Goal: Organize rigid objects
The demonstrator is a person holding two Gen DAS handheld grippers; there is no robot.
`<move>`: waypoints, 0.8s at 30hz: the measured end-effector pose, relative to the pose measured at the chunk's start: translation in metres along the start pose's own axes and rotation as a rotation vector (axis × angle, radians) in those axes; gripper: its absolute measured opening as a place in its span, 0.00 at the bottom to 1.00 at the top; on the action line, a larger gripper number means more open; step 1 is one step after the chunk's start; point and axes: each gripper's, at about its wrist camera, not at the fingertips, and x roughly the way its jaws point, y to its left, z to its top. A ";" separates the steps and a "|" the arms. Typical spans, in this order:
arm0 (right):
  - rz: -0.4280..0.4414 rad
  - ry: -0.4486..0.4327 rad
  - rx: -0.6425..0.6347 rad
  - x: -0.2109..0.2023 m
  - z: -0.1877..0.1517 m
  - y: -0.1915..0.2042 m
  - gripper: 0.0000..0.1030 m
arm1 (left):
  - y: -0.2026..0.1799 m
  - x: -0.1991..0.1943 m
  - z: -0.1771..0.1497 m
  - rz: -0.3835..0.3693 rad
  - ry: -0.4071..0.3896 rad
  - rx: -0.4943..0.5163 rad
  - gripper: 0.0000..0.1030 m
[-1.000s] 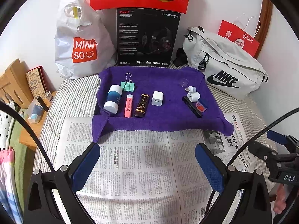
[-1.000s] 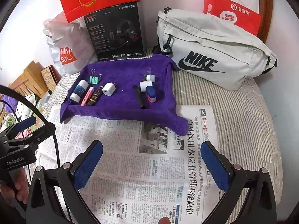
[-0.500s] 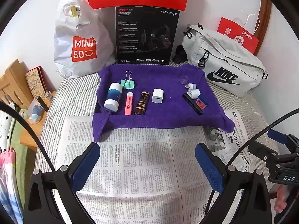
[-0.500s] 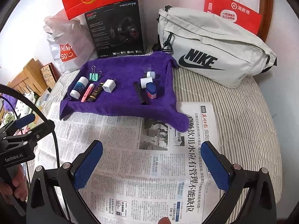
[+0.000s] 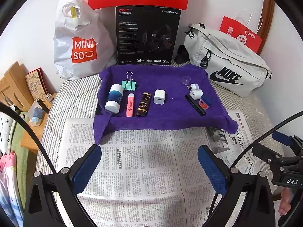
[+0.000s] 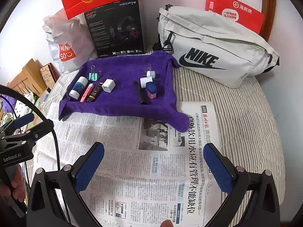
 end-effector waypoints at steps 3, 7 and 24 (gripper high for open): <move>0.000 0.001 0.001 0.000 0.000 0.000 1.00 | 0.000 0.000 0.000 0.000 0.001 0.003 1.00; 0.001 0.001 0.003 -0.001 -0.001 0.000 1.00 | -0.001 0.000 0.000 0.001 0.002 0.010 1.00; 0.006 0.006 0.008 -0.001 -0.002 -0.002 1.00 | -0.006 0.003 -0.001 -0.002 0.009 0.022 1.00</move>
